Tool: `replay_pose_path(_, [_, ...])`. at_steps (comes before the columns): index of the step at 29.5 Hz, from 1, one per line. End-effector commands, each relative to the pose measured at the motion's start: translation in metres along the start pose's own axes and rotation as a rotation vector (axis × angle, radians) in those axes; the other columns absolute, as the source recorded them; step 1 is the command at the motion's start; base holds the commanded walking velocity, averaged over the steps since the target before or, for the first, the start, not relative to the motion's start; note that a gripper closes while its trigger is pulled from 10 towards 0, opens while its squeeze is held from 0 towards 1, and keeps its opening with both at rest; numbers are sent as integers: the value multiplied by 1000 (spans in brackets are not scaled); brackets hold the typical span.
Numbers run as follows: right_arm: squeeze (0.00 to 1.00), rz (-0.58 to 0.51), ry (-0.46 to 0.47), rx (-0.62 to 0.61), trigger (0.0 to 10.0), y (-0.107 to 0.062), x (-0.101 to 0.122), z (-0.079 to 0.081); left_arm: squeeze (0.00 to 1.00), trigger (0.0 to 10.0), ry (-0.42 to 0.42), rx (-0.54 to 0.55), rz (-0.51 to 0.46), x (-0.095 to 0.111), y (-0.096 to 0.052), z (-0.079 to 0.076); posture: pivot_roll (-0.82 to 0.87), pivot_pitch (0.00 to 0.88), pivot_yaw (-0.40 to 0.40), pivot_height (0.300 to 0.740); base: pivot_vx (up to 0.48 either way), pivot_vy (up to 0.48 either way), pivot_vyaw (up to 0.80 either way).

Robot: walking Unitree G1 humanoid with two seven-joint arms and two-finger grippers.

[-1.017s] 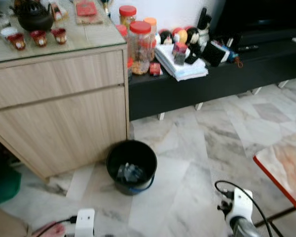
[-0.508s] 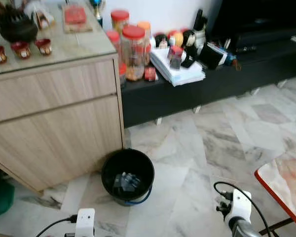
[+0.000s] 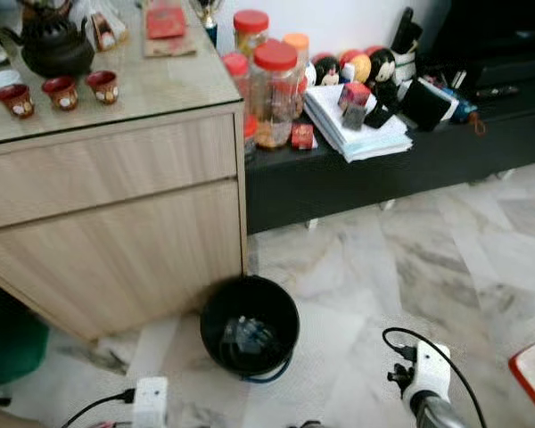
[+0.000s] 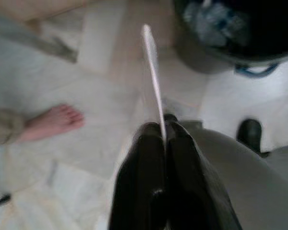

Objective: Picking trash to rubbish bin

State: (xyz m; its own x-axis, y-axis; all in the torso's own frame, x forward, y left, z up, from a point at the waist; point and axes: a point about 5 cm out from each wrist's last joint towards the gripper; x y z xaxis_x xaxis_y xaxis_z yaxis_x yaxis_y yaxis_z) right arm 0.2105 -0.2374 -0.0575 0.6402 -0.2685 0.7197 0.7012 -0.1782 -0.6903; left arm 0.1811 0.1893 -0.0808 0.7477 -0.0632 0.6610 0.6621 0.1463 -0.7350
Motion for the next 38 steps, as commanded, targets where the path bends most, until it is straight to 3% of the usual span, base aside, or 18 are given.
replay_pose_path(1, [0, 12, 13, 4, 10000, 0, -2, 3, 0, 10000, 16, 6, 47, -14, -3, 5, 94, 192, -93, 740, 341, 0, 0])
replay_pose_path(15, [0, 1, -8, 24, 10000, 2, 4, 7, 0, 10000, 31, -6, 7, -2, 0, 3, 89, 187, -90, 740, 345, 0, 0])
replay_pose_path(18, [0, -1, -33, 39, 10000, 4, 11, 11, 0, 10000, 42, -28, -30, 10, 3, 0, 88, 185, -88, 740, 326, 0, 0])
replay_pose_path(23, [0, -62, -88, 91, 10000, 9, 36, 20, 0, 10000, 97, -111, -171, 52, 9, -18, 76, 174, -94, 740, 0, 0, 0])
replay_pose_path(26, [0, -72, -105, 105, 10000, 10, 40, 22, 0, 10000, 98, -126, -196, 61, 10, -22, 75, 173, -95, 740, 0, 0, 0])
replay_pose_path(30, [0, -118, -190, 236, 10000, 12, 65, 43, 0, 10000, 158, -288, -352, 108, 8, -53, 64, 163, -107, 740, 0, 0, 0])
replay_pose_path(35, [0, -117, -202, 445, 10000, 11, 79, 70, 0, 10000, 200, -380, -427, 131, 4, -71, 54, 170, -109, 740, 0, 0, 0])
replay_pose_path(38, [0, -116, -283, 594, 10000, 7, 81, 89, 0, 10000, 229, -401, -439, 136, 3, -75, 48, 181, -116, 740, 0, 0, 0])
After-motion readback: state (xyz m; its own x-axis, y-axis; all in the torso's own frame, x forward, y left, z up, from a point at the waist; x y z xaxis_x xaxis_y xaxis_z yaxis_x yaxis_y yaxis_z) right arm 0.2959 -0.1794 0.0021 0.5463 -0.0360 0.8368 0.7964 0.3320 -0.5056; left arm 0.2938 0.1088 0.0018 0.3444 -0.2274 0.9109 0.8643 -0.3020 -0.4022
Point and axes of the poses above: a point about 5 cm out from each wrist's last joint towards the gripper, its own y axis pointing out of the wrist towards the gripper, its own x axis along the axis of the wrist's last joint, z = x × y, and after that the axes turned 4 degrees about y, right-handed
